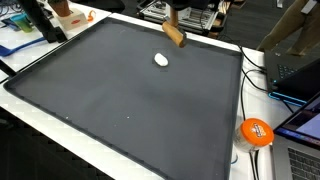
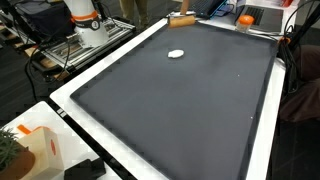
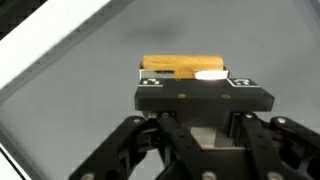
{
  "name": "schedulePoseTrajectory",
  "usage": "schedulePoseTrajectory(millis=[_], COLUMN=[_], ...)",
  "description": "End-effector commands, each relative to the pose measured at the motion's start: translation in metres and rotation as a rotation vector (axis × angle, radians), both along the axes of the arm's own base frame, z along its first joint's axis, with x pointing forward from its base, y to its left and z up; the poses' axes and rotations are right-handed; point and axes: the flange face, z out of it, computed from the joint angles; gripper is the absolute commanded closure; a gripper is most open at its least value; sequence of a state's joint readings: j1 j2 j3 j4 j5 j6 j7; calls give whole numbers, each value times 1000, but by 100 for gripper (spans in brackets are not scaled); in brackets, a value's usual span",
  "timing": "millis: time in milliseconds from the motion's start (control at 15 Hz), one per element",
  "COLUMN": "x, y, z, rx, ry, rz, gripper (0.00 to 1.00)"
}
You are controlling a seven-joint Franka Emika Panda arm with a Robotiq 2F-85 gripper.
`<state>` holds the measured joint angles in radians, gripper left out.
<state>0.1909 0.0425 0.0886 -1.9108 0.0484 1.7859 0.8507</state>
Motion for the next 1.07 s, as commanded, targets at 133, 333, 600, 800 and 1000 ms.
schedulePoseTrajectory(millis=[133, 333, 600, 800, 1000], x=[-44, -63, -37, -20, -7], y=[17, 17, -3, -23, -32], z=[-11, -11, -26, -36, -38], rx=[-32, -40, -65, -48, 44], ry=[-1, -16, -14, -22, -76], rz=[-53, -65, -77, -106, -169], gripper=[53, 78, 78, 78, 78])
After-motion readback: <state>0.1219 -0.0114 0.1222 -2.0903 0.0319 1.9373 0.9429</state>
